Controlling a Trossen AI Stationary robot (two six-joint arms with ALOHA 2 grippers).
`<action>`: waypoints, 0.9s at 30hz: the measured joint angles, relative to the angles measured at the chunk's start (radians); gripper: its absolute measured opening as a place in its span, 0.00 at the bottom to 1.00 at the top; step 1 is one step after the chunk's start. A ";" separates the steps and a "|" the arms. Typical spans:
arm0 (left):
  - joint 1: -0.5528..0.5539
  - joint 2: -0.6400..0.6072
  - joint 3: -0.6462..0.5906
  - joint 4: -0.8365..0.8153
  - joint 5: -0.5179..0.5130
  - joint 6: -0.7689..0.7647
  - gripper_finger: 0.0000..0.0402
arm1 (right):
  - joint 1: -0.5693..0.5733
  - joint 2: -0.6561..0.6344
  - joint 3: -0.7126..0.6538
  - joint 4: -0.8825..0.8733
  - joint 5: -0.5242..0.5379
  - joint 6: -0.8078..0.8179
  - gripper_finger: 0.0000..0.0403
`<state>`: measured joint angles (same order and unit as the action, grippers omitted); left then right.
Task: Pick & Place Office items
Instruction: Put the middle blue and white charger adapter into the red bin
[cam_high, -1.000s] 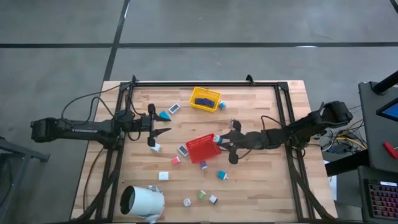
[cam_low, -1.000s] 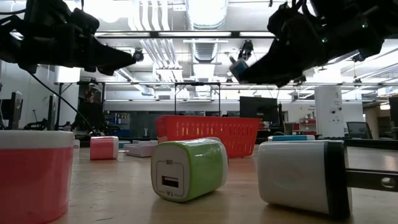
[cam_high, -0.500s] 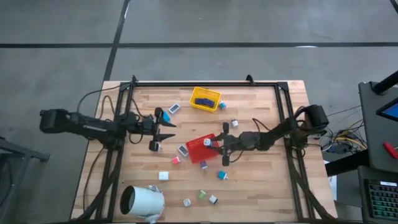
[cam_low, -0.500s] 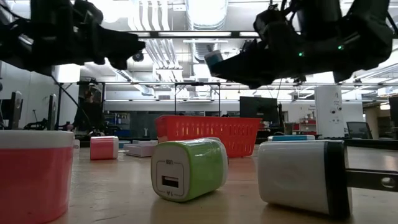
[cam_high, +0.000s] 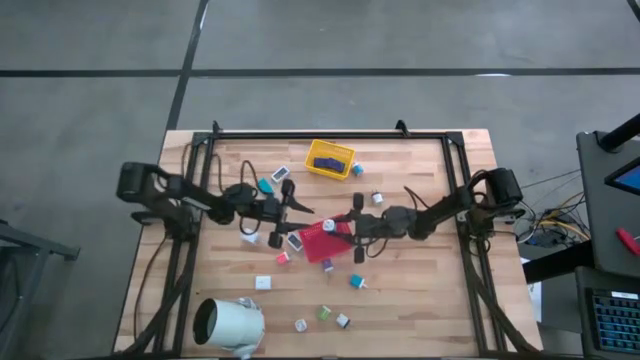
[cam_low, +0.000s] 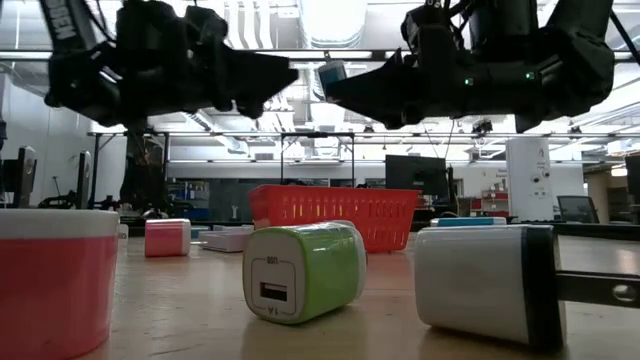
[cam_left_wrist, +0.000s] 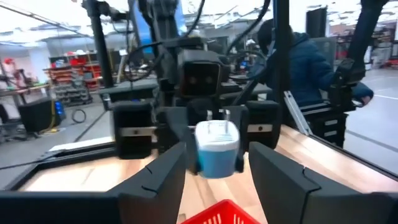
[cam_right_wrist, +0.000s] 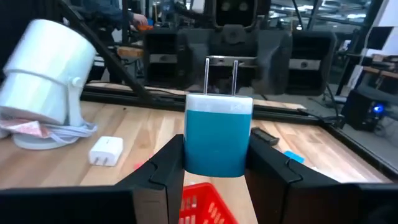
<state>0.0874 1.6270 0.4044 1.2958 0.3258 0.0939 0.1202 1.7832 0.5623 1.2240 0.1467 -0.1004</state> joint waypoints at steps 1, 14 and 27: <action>-0.001 0.021 0.017 0.000 0.000 -0.003 0.44 | -0.002 0.000 -0.001 0.006 0.001 -0.007 0.31; -0.010 0.126 0.126 -0.002 0.034 -0.024 0.44 | -0.016 0.000 -0.002 0.027 -0.021 -0.026 0.31; -0.026 0.179 0.187 -0.008 0.033 -0.024 0.44 | -0.018 0.000 -0.002 0.028 -0.030 -0.023 0.31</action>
<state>0.0610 1.8062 0.5915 1.2874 0.3588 0.0700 0.1020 1.7836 0.5606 1.2522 0.1169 -0.1230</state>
